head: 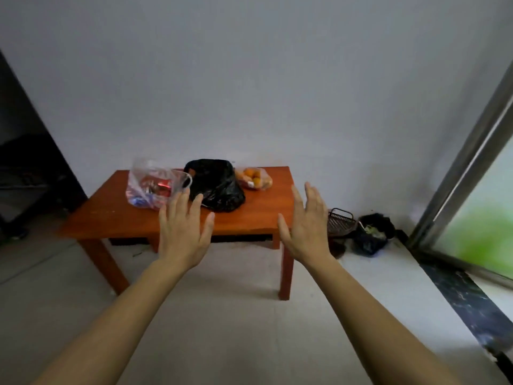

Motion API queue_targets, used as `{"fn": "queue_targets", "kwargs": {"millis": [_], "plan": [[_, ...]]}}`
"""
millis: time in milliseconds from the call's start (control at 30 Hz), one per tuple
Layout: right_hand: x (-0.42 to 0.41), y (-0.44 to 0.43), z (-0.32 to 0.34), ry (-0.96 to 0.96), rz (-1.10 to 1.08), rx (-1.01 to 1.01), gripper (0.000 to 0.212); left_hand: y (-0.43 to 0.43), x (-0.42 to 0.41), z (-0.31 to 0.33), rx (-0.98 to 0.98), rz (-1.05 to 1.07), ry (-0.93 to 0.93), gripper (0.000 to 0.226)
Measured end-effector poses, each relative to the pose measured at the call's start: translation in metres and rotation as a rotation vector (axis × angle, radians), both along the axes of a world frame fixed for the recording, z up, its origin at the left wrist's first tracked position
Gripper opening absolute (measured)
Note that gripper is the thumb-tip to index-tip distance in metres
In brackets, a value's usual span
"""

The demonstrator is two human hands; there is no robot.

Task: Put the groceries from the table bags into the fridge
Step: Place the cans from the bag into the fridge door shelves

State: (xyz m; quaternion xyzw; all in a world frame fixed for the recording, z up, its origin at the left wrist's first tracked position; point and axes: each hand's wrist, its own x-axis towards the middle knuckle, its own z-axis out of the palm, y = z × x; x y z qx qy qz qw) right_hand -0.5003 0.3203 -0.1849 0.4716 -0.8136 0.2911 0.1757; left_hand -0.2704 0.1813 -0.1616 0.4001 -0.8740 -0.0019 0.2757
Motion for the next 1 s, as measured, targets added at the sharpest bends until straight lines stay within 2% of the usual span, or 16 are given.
{"fn": "queue_targets", "kwargs": {"millis": [133, 367, 533, 767, 900, 1000], "plan": [[0.038, -0.104, -0.006, -0.028, 0.107, 0.006, 0.070, -0.087, 0.041, -0.013, 0.052, 0.083, -0.020, 0.066], [0.062, -0.237, -0.009, -0.050, 0.156, 0.116, 0.059, -0.223, 0.066, -0.016, 0.099, 0.079, -0.114, 0.059], [0.044, -0.310, -0.027, -0.089, 0.178, 0.186, 0.056, -0.295, 0.051, -0.040, 0.152, 0.071, -0.130, 0.056], [0.005, -0.455, -0.076, -0.195, 0.276, 0.235, 0.049, -0.416, 0.015, -0.095, 0.229, 0.028, -0.293, 0.055], [-0.014, -0.553, -0.087, -0.282, 0.377, 0.304, 0.044, -0.493, -0.008, -0.098, 0.276, 0.033, -0.353, 0.052], [-0.025, -0.623, -0.088, -0.329, 0.447, 0.352, 0.038, -0.550, -0.023, -0.095, 0.343, 0.055, -0.316, 0.045]]}}
